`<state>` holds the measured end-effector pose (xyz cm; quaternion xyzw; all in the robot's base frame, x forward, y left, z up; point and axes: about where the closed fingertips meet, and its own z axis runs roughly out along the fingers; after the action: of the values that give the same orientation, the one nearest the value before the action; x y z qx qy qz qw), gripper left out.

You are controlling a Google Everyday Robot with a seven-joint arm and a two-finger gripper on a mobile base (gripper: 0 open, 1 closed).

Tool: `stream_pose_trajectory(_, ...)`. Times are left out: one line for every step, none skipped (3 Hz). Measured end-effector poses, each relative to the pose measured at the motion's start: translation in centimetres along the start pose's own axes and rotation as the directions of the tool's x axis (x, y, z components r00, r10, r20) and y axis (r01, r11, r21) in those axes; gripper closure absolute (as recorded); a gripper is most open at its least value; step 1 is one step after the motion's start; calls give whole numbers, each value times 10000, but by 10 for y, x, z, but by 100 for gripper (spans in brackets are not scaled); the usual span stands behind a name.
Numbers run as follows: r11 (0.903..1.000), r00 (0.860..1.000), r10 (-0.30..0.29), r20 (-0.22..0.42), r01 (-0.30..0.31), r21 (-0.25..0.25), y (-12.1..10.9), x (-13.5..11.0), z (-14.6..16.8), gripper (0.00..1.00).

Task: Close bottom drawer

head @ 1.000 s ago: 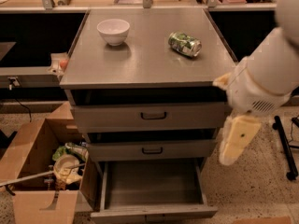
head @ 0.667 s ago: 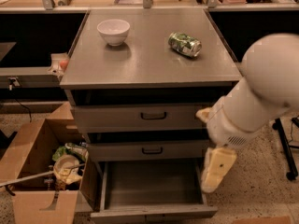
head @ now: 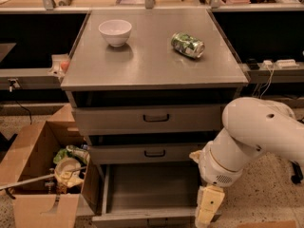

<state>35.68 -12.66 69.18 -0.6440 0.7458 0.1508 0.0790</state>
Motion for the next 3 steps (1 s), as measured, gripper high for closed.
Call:
stream_pose_trajectory(10000, 10000, -4, 1, 4, 10, 0, 0, 0, 0)
stream_pose_trajectory(9997, 9992, -1, -398, -9, -237, -11, 19, 50, 0)
stream_pose_trajectory(9951, 9979, -121, -638, 58, -991, -30, 59, 164, 3)
